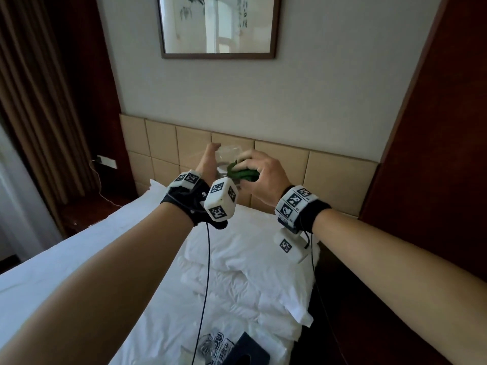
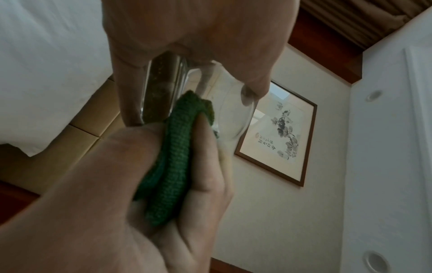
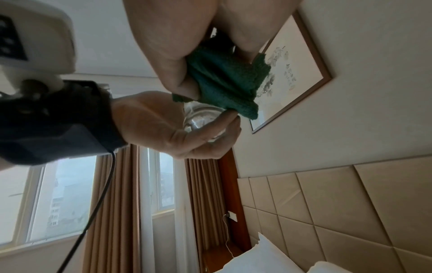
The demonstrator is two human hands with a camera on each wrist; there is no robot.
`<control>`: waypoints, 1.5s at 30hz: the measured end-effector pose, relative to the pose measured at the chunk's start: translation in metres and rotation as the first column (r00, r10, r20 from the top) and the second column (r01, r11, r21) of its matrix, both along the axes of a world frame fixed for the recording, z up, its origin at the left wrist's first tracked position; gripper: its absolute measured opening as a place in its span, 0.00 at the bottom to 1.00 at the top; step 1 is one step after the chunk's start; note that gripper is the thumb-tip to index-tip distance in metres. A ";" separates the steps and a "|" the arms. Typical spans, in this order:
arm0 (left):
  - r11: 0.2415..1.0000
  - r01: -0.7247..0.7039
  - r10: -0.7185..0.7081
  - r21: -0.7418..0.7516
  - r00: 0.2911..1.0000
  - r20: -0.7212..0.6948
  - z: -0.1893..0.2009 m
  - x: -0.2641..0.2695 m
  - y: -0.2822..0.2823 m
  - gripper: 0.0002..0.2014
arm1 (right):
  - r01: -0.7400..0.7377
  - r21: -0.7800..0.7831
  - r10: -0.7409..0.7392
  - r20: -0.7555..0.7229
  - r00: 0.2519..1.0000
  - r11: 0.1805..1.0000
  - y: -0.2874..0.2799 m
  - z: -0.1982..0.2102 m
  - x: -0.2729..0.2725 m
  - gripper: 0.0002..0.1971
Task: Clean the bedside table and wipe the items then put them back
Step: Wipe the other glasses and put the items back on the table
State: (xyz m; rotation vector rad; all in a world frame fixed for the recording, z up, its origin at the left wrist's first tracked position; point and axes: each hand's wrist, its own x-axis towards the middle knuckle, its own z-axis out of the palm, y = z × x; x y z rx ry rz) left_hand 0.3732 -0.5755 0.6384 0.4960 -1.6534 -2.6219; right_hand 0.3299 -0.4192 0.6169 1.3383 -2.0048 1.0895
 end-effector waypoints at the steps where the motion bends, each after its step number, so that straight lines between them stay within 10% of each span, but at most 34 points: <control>1: 1.000 0.019 -0.019 0.005 1.000 -0.013 0.004 -0.002 0.002 0.32 | 0.003 -0.008 -0.003 0.018 1.000 1.000 0.003 0.003 0.000 0.14; 9: 0.988 0.096 -0.090 0.117 0.994 -0.055 0.023 -0.002 0.012 0.35 | 0.134 -0.281 -0.125 0.048 0.991 0.950 0.011 0.047 0.001 0.13; 29: 0.998 0.000 -0.004 -0.061 0.997 -0.074 0.025 0.008 -0.005 0.31 | -0.014 0.100 0.052 -0.383 0.922 0.995 -0.014 0.021 0.002 0.09; 38: 0.996 0.022 -0.012 0.092 0.995 -0.099 0.025 0.001 -0.014 0.36 | 0.048 -0.192 -0.054 -0.029 0.998 0.980 -0.027 0.032 -0.004 0.16; 45: 0.990 0.085 -0.099 -0.114 0.988 -0.118 0.024 0.003 -0.020 0.27 | 0.010 -0.217 0.059 0.311 0.949 0.976 -0.039 0.031 -0.021 0.22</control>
